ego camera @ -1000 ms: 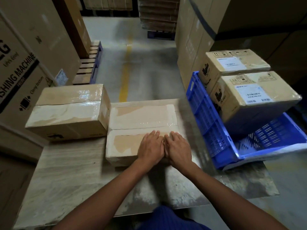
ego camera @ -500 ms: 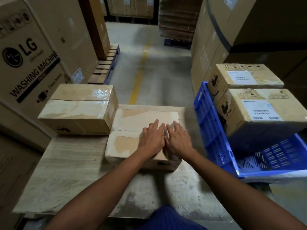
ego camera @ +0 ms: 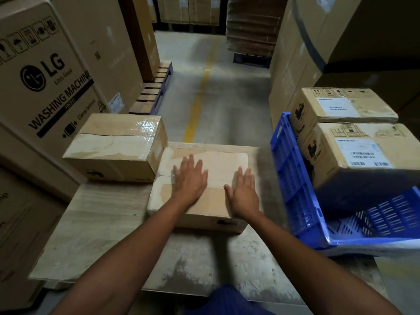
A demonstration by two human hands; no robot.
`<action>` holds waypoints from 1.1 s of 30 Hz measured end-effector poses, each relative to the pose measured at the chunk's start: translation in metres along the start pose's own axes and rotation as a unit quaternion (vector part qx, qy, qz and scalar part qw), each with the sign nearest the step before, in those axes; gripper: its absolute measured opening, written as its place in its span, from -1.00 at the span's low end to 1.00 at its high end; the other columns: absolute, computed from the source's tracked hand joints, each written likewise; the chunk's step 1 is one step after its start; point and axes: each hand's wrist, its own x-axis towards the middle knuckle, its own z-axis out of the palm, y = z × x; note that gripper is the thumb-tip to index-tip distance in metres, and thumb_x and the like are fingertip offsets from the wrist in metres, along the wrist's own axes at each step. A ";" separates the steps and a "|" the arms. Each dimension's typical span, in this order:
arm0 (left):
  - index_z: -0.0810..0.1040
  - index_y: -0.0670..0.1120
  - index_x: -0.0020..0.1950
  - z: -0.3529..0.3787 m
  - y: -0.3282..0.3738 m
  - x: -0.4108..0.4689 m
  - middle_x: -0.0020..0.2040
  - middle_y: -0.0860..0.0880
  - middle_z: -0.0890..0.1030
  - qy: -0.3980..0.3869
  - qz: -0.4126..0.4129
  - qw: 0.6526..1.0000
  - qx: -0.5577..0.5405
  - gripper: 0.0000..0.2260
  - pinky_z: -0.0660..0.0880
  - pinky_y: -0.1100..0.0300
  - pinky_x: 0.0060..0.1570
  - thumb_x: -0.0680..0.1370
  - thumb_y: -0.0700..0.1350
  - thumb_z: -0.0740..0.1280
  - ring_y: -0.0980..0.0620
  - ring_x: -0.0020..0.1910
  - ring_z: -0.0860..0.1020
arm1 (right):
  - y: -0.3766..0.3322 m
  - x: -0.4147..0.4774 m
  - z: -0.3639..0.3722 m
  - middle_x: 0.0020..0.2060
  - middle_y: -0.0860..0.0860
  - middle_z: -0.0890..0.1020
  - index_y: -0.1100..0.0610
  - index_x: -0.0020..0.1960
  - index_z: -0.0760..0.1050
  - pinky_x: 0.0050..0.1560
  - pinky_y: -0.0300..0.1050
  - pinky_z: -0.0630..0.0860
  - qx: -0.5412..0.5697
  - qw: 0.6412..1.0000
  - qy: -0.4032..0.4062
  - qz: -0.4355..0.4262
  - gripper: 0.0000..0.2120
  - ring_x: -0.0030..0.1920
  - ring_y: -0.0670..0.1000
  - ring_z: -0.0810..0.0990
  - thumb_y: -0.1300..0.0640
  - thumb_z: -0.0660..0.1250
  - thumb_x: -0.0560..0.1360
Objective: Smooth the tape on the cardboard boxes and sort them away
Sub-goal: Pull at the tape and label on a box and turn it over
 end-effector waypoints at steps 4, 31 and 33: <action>0.30 0.06 0.50 -0.007 -0.043 -0.002 0.62 -0.17 0.06 -0.013 -0.161 0.986 -0.045 -0.55 0.03 -0.46 0.41 0.64 0.18 0.10 -0.34 0.57 0.05 | -0.007 -0.004 -0.001 0.57 0.18 0.23 0.14 0.64 -0.15 0.33 0.11 0.43 0.151 0.978 0.032 0.142 -0.12 0.46 0.22 0.38 -0.12 0.33 0.59; 0.62 -0.05 -0.12 -0.084 -0.053 -0.013 -0.06 -0.06 0.66 -0.027 -0.069 0.855 -0.514 -0.75 0.52 -0.03 -0.01 0.57 -0.01 0.18 -0.14 0.02 0.61 | -0.154 -0.060 -0.092 0.29 0.04 0.61 0.06 0.23 0.64 0.30 0.09 0.45 0.183 0.977 0.110 -0.031 -0.70 0.32 0.12 0.51 -0.04 0.31 0.58; 0.65 -0.11 -0.07 -0.103 -0.060 -0.012 -0.05 -0.12 0.69 -0.007 -0.087 0.815 -0.574 -0.73 0.56 -0.11 0.03 0.56 0.00 0.22 -0.18 0.02 0.64 | -0.155 -0.059 -0.084 0.44 0.06 0.45 0.00 0.34 0.56 0.42 0.17 0.33 0.093 0.988 0.122 0.002 -0.60 0.46 0.13 0.35 -0.11 0.34 0.56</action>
